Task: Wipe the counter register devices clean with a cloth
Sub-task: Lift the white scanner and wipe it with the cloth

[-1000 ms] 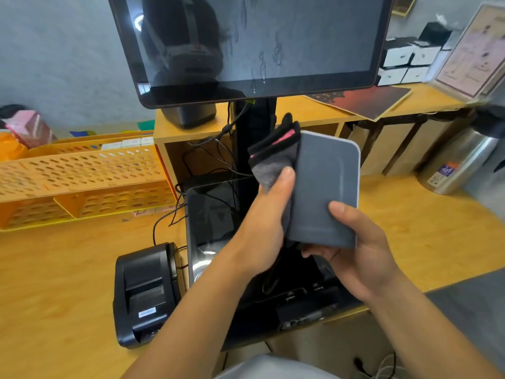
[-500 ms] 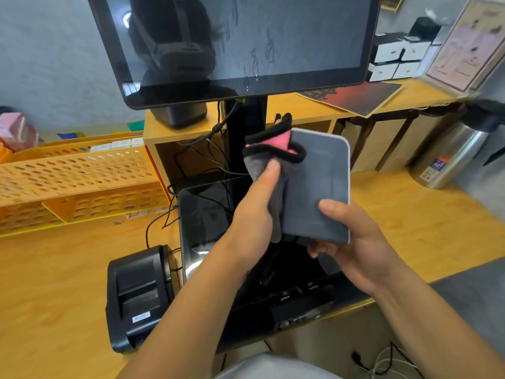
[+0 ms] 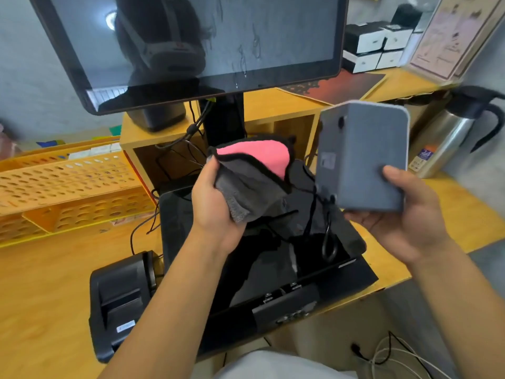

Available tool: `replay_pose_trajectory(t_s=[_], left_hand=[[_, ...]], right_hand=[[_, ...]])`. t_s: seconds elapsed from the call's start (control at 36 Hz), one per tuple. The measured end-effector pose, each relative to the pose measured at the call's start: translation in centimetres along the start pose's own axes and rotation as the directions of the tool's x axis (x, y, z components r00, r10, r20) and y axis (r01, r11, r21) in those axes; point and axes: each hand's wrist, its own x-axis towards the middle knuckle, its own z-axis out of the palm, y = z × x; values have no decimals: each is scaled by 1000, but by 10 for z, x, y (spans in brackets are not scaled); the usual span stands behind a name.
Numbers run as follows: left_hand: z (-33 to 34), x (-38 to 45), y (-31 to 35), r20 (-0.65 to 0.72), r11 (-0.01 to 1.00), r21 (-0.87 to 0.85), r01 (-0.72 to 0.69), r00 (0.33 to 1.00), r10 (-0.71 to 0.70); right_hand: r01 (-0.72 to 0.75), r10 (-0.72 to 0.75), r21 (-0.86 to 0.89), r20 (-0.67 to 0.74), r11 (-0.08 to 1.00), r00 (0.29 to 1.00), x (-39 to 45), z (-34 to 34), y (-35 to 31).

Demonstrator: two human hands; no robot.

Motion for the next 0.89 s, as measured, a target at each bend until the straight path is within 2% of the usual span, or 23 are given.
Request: replay_pose_trajectory(t_s=[0.06,0.14,0.22,0.31,0.39,0.44,0.5,0.61,0.72,0.81,0.89], left_hand=[[2,7,-4,-45,997,75,15,999,-11],[9,15,-13,-62,962,236,137,990,-126],[17,27,-27,25,860,505,72,995,-98],[29,40,-42,157,627,777,-52,981,-113],[41,58,-56,241,292,936,-197,963,-123],[49,72,-65,281,113,958,-264,945,-169],[56,84,-74,291,-4,954,-299,934,-208],[68,102,-88,290,-123,940,-318,935,-206],[71,123,-106,265,-250,918,-307,946,-189],[68,139,-114,254,-359,890,-281,960,-122],[67,155,-120,235,-463,856,-230,971,-48]], right_hand=[[12,-9,23,-112,1000,994,8,-13,-5],[5,8,60,-220,998,975,21,-28,-9],[-8,37,115,-248,993,968,32,-38,-10],[-31,63,148,-219,989,974,39,-44,-9],[-60,86,149,-177,987,981,46,-46,-7],[-69,97,174,-162,982,982,50,-48,-7],[-67,102,204,-164,977,981,54,-51,-8],[-46,108,291,-201,956,974,64,-64,-19],[47,81,375,-319,926,944,75,-88,-38],[143,56,409,-438,901,897,89,-119,-53],[201,34,349,-563,915,826,107,-155,-63]])
